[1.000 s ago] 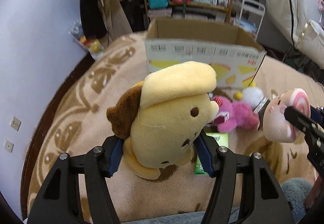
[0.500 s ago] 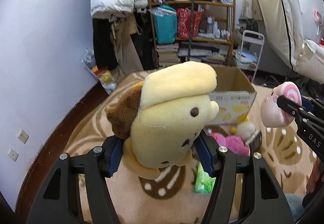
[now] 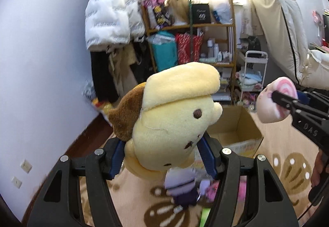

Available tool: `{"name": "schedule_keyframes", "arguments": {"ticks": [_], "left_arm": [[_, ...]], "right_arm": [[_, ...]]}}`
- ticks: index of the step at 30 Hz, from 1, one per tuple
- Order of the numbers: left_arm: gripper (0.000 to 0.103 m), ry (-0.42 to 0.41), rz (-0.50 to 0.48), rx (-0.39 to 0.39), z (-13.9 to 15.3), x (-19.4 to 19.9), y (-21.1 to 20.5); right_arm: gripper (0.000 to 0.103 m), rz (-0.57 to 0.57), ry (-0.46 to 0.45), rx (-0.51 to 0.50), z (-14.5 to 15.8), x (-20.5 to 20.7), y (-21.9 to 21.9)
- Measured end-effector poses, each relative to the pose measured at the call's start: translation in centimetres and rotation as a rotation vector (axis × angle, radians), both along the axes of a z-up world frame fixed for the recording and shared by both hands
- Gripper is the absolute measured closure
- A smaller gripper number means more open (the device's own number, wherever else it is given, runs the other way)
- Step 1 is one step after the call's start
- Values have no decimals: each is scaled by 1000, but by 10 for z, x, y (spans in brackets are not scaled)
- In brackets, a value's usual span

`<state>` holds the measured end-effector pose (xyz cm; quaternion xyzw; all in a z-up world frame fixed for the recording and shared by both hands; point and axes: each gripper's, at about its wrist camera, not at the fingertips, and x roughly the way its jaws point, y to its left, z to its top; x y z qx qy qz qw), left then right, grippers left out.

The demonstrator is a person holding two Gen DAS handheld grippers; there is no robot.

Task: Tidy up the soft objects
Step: 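Lift the yellow plush with the left tool while the right tool carries the swirl cushion over the box, then open the left tool over the box while the right tool releases the swirl cushion inside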

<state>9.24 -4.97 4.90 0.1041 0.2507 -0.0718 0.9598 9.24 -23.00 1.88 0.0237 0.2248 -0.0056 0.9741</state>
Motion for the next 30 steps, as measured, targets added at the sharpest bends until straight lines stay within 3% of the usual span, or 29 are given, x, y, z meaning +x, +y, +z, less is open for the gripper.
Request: {"name": "schedule_keyframes", "arguments": {"ticks": [9, 19, 30], "left_arm": [[39, -9, -41, 20, -6, 44, -27], [38, 80, -63, 11, -49, 80, -36], [35, 173, -66, 32, -88, 103, -43]], "right_arm": [[66, 36, -17, -9, -15, 31, 2], [64, 54, 71, 52, -53, 53, -1], [56, 65, 112, 89, -76, 63, -7]]}}
